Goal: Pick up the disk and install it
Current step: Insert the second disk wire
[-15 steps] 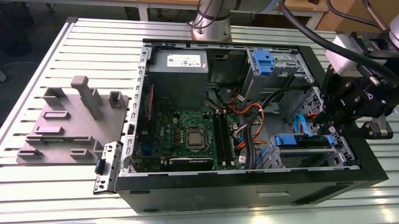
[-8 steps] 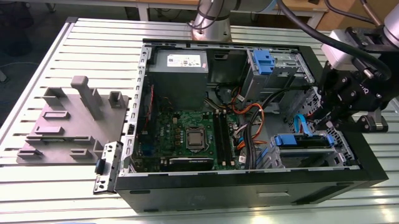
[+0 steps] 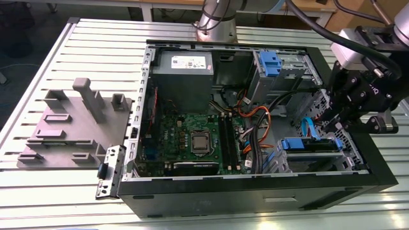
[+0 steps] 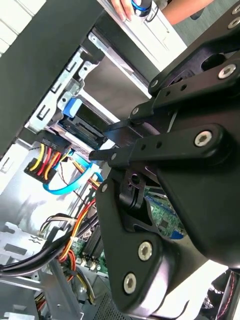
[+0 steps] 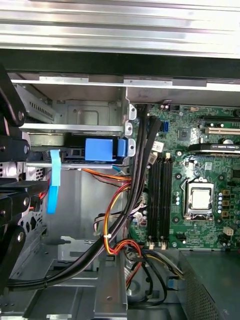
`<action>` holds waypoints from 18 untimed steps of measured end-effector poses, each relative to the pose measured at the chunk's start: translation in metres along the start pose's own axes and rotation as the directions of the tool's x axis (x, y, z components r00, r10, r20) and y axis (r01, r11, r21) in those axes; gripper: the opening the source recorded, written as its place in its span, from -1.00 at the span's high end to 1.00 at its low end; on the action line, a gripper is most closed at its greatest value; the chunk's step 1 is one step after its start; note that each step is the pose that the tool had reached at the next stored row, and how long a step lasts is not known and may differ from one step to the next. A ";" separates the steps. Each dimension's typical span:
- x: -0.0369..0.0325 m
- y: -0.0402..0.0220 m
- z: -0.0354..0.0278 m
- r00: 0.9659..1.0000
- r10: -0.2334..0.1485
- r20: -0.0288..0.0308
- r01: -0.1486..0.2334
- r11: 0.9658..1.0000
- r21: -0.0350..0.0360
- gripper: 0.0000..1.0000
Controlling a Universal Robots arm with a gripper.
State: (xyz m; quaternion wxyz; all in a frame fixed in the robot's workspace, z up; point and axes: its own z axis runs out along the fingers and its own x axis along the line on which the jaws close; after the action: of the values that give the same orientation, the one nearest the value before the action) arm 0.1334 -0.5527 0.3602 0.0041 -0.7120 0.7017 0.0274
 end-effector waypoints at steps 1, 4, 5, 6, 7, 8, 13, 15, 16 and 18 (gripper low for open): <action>0.0000 -0.0012 0.0000 1.000 0.000 0.000 0.000 1.000 0.000 0.40; 0.0000 -0.0058 -0.0002 1.000 0.000 0.000 0.000 1.000 0.000 0.40; 0.0000 -0.0075 -0.0002 1.000 0.000 0.000 0.000 1.000 0.000 0.40; 0.0000 -0.0091 -0.0003 1.000 0.000 0.000 0.000 1.000 0.000 0.40; 0.0001 -0.0107 -0.0003 1.000 0.000 0.000 0.000 1.000 0.000 0.40; 0.0001 -0.0121 -0.0003 1.000 0.000 0.000 0.000 1.000 0.000 0.40; 0.0001 -0.0142 -0.0004 1.000 0.000 0.000 0.000 1.000 0.000 0.40; 0.0001 -0.0143 -0.0004 1.000 0.000 0.000 0.000 1.000 0.000 0.40; 0.0001 -0.0143 -0.0004 1.000 0.000 0.000 0.000 1.000 0.000 0.40; 0.0001 -0.0143 -0.0004 1.000 0.000 0.000 0.000 1.000 0.000 0.40</action>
State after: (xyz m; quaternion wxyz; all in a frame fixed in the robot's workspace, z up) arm 0.1477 -0.5526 0.3601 0.0041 -0.7119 0.7017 0.0274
